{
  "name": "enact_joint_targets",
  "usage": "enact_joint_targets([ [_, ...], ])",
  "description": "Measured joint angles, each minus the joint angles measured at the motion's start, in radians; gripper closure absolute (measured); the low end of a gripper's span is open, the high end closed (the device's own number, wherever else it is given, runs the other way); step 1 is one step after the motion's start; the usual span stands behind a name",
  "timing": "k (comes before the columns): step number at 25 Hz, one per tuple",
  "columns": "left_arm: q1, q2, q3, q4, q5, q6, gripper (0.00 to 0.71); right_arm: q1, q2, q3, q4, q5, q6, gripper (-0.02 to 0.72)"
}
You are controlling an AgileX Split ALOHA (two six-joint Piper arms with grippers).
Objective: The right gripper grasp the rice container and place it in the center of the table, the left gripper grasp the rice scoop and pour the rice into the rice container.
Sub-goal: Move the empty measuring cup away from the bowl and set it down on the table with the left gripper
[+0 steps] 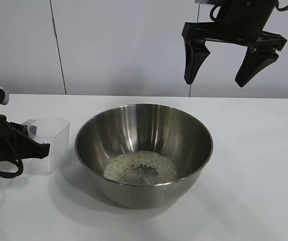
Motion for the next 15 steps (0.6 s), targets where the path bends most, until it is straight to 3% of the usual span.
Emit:
enact_joint_targets([
  [4,0.0,0.0,0.001,0.0,-0.004,0.0,0.631,0.0,0.0,0.0,0.0,-0.003,0.0,0.009],
  [12,0.0,0.0,0.058,0.0,-0.009,0.001,0.221,0.0,0.0,0.0,0.0,-0.007,0.0,0.009],
  [15,0.0,0.0,0.098,-0.001,-0.01,0.001,0.119,0.0,0.0,0.0,0.0,-0.009,0.0,0.009],
])
